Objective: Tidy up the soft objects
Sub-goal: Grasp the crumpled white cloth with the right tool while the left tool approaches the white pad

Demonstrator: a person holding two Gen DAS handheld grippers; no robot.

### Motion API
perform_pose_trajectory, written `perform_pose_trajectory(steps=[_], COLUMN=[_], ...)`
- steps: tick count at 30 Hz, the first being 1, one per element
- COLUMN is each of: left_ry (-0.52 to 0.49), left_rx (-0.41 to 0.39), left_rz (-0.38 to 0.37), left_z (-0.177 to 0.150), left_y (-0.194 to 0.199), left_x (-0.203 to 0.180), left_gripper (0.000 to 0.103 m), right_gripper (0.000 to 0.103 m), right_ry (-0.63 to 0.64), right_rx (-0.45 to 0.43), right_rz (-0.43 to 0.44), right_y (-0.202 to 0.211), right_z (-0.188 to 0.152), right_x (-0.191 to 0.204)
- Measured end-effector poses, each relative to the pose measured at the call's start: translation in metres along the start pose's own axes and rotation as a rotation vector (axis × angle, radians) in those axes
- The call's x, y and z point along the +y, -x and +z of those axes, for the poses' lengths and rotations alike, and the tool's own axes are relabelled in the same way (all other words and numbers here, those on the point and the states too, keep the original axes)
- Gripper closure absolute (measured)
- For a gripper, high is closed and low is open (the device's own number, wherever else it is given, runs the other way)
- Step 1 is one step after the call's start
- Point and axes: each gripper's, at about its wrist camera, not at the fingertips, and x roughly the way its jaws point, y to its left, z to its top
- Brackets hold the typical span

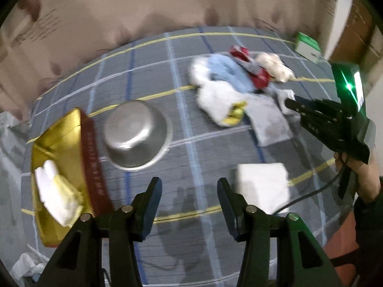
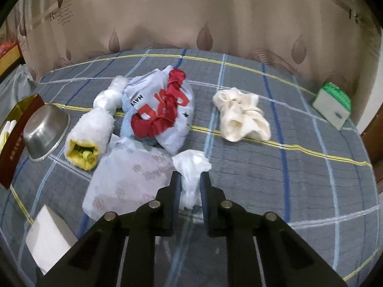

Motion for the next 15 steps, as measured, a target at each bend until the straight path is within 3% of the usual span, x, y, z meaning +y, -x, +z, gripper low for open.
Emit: perform_pose_trajectory(steps=[5,7,15], left_ry=[-0.042,-0.077,-0.117], left_rx=[0.041,0.055,0.087], left_rz=[-0.109,-0.153,-0.135], left_z=[-0.001,-0.002,0.000], left_y=[-0.011,-0.015,-0.029], left_x=[-0.029,-0.043,-0.069], left_gripper=[0.052,0.039,0.033], right_gripper=[0.090,0.090,0.091], right_ry=[0.011,-0.003,-0.051], right_rx=[-0.005,0.005,0.017], right_rz=[-0.042,-0.043,-0.022], right_y=[0.015,0.017,0.017], right_z=[-0.017,-0.024,-0.041], right_x=[-0.012,-0.017,-0.028])
